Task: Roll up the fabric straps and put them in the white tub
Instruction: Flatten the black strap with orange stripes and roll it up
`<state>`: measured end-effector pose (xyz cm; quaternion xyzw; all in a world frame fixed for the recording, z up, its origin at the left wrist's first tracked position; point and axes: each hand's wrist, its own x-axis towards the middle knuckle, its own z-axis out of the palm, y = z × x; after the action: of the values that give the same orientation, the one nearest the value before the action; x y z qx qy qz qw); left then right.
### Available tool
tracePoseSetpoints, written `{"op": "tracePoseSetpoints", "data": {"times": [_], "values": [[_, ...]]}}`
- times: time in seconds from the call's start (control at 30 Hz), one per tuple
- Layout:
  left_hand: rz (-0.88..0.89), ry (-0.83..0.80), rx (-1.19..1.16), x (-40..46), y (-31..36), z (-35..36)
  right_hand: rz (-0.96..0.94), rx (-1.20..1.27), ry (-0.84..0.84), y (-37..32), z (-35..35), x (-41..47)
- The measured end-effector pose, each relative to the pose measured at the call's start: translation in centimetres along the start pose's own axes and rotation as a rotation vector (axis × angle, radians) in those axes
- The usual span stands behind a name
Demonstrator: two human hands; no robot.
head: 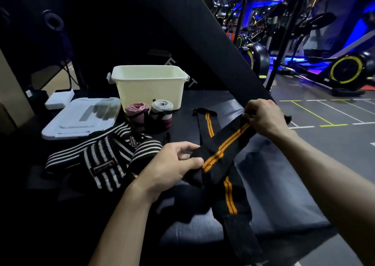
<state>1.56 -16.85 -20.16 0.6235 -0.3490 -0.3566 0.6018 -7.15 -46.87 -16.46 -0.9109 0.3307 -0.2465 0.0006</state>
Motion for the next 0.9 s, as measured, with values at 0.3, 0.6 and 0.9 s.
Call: {"op": "tracePoseSetpoints", "data": {"times": [0.3,0.6,0.9], "values": [[-0.064,-0.001,0.036,1.4,-0.3,-0.7,-0.331,-0.186,-0.393,-7.3,6.3,5.1],[-0.097,-0.022,0.062,2.0,-0.9,-1.0,-0.167,0.122,-0.274,-4.5,7.4,4.7],[-0.132,-0.005,0.163,2.5,-1.8,-1.6,0.401,0.317,0.011,-0.8,9.6,4.7]]}}
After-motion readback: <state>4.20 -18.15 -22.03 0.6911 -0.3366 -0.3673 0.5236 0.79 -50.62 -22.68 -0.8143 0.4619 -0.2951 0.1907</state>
